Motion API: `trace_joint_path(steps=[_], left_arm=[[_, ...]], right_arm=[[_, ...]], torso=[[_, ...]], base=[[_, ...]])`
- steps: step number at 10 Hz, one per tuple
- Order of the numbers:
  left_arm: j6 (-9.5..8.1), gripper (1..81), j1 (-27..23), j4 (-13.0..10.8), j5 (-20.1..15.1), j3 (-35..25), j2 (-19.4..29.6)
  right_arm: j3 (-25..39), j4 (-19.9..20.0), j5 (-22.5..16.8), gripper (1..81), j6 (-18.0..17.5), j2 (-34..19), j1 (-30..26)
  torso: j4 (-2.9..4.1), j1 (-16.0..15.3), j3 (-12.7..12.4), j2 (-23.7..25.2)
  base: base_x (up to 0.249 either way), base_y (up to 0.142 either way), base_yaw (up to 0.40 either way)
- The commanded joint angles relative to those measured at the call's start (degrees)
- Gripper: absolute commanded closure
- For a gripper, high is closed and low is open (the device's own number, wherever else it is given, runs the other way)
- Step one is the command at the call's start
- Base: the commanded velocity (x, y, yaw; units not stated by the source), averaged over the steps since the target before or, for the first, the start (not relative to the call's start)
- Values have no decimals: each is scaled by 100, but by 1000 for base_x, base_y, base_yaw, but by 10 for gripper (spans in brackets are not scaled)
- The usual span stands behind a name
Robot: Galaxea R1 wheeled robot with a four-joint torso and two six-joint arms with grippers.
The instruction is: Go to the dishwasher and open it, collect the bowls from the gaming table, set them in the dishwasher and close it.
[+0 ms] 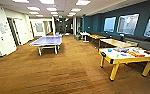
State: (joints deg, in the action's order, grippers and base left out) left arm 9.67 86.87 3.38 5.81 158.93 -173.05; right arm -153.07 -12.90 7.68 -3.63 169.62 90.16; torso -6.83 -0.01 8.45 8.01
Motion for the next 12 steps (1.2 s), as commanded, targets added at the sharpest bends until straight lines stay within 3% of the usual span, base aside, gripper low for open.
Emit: trace_joint_path(steps=[1,12], left_arm=[[44,10,-297,-30,-300,16,15],[52,10,-289,-21,-291,16,15]], right_arm=[[-3,-11,-241,10,21,-31,-266],[-3,-11,-241,10,21,-23,-266]], torso=[[0,0,0,0],[0,1,0,0]], base=[[0,0,-290],[0,0,-376]])
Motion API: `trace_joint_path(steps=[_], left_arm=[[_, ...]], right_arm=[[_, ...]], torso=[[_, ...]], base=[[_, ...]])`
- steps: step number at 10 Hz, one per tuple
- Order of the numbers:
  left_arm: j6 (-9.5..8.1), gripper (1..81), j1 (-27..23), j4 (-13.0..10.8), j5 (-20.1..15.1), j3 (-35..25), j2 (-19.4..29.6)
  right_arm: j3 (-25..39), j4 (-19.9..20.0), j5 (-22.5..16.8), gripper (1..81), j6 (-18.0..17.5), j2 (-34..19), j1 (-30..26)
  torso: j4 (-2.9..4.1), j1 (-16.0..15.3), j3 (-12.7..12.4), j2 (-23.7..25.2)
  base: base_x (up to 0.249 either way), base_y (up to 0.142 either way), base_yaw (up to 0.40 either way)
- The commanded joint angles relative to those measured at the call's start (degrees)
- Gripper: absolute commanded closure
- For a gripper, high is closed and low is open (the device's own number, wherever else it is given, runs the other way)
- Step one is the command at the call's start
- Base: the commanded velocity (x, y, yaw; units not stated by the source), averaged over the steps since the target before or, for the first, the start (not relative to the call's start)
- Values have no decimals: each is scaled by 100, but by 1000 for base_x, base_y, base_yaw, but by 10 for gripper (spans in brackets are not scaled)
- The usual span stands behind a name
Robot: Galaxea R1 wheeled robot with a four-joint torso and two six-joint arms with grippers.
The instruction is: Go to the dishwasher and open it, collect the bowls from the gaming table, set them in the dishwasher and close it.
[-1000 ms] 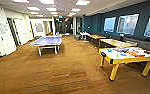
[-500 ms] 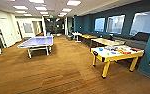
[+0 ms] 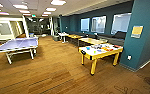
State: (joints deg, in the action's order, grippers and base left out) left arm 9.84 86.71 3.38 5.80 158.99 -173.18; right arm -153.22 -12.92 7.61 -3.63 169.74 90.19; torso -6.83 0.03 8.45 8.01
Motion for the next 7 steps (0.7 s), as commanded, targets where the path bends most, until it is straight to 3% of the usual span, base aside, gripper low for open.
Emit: trace_joint_path(steps=[1,5,7], left_arm=[[27,10,-273,-21,-290,9,20],[27,10,-273,-12,-290,18,29],[27,10,-273,-4,-299,10,46]], right_arm=[[13,-9,-233,10,21,-43,-268],[12,-9,-233,10,21,-34,-268],[5,-9,-242,10,21,-17,-277]], torso=[[0,-3,0,0],[0,-3,0,0],[0,-3,0,0]], base=[[0,0,-390],[0,0,-390],[0,0,-249]])
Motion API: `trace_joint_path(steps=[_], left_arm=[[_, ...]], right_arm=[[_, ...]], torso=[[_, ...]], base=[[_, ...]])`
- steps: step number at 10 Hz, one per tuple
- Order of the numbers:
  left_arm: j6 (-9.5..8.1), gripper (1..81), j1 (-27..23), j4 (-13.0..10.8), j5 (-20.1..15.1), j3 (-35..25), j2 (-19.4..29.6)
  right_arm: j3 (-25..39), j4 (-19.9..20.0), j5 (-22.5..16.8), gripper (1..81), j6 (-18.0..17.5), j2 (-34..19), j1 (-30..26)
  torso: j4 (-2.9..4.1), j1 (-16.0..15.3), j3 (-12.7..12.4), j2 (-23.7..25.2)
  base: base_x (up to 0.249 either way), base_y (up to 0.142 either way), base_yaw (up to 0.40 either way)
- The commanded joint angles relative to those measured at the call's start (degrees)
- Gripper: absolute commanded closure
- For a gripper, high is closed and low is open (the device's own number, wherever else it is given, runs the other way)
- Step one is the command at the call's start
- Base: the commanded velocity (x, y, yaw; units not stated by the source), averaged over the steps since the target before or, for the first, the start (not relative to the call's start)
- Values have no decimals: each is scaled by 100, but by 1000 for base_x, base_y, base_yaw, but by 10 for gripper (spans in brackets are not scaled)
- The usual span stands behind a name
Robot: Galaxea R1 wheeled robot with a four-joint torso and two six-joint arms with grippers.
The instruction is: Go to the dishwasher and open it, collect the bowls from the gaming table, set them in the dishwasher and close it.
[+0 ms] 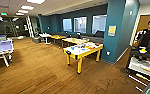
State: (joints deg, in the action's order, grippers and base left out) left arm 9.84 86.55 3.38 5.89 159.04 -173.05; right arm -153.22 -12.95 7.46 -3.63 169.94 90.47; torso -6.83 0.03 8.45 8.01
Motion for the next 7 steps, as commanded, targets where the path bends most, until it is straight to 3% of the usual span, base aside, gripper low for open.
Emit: trace_joint_path(steps=[1,7], left_arm=[[27,10,-257,13,-299,5,42],[18,10,-257,40,-299,5,-2]], right_arm=[[13,-6,-228,10,21,-36,-305],[4,-6,-228,10,21,-36,-288]], torso=[[0,-3,0,0],[0,-3,0,0]], base=[[0,0,0],[0,0,0]])
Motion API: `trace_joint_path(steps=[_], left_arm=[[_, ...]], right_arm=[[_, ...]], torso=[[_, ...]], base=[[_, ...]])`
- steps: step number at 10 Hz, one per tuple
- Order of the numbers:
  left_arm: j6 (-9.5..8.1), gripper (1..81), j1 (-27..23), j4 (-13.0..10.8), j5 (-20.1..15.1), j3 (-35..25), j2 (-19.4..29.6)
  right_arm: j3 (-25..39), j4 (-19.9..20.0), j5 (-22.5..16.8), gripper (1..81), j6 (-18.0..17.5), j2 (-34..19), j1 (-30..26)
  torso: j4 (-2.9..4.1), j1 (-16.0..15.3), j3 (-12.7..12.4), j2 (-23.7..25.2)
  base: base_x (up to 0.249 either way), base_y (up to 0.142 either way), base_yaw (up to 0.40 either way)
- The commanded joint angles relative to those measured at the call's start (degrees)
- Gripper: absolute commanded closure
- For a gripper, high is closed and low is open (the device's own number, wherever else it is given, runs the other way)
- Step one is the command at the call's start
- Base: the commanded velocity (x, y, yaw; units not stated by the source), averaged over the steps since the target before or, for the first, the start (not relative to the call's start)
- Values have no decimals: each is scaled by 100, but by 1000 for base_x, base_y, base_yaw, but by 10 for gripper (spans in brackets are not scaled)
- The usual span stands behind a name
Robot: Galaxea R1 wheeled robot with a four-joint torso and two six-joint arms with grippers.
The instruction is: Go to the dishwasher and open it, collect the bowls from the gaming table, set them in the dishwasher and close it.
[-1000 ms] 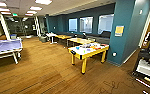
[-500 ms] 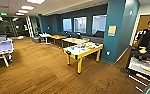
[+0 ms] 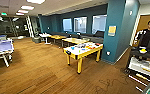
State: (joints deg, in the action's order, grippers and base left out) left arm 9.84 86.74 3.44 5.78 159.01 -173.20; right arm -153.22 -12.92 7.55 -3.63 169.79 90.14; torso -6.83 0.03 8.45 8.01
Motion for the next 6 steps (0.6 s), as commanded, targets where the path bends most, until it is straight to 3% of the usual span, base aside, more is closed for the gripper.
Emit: trace_joint_path(steps=[1,3,6], left_arm=[[18,10,-275,34,-288,7,13],[18,10,-284,25,-288,7,13],[18,10,-284,25,-288,7,13]], right_arm=[[4,-9,-236,10,21,-22,-263],[4,-9,-236,10,21,-13,-263],[4,-9,-236,10,21,-13,-263]], torso=[[0,-3,0,0],[0,-3,0,0],[0,-3,-2,4]], base=[[0,0,0],[43,0,0],[128,0,0]])
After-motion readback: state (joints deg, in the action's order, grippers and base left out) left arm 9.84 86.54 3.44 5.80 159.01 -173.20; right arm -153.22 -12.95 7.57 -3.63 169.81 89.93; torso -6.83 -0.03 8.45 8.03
